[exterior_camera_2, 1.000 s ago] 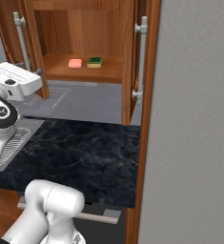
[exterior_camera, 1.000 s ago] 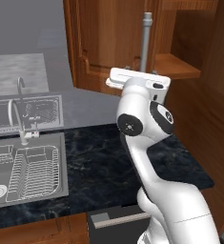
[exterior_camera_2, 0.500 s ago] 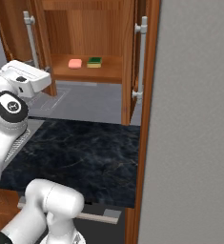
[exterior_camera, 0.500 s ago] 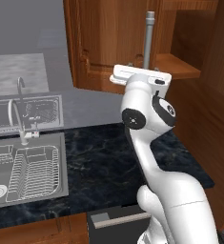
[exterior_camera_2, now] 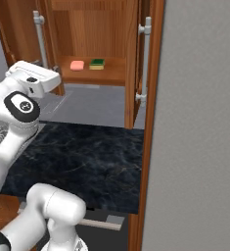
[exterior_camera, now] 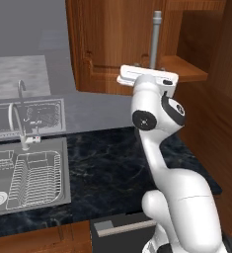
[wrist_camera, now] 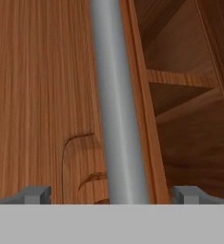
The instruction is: Pick up the sponge and bar soap from the sink, and place them back in the cabinet, and close the cabinet doors.
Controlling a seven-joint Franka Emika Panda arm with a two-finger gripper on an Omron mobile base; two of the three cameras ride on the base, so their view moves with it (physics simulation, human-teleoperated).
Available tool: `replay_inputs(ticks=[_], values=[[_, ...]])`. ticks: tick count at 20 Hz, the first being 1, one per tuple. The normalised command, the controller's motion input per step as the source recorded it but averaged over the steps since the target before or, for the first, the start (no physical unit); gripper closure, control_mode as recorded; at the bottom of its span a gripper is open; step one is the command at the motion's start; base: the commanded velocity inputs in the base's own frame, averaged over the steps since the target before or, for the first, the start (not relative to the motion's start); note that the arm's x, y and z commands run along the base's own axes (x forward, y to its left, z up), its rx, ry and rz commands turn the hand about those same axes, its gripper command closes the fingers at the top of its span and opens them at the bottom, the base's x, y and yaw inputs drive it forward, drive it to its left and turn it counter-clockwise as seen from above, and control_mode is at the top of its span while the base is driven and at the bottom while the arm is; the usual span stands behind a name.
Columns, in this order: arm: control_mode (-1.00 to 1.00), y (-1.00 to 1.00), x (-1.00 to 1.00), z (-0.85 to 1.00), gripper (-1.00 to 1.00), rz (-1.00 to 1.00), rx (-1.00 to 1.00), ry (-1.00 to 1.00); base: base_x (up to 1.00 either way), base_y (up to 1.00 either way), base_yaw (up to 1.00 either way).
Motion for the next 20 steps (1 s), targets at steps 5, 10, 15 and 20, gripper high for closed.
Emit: replay_inputs(ticks=[5,10,15,20], values=[[-1.0,-0.12,0.45,-0.13,-1.0,0.0,0.0,0.0,0.0,0.0,0.0],[-1.0,-0.09,0.48,-0.06,-1.0,0.0,0.0,0.0,0.0,0.0,0.0],[-1.0,-0.23,0.43,-0.01,-1.0,0.0,0.0,0.0,0.0,0.0,0.0],[-1.0,-0.35,0.39,-0.01,-1.0,0.0,0.0,0.0,0.0,0.0,0.0]])
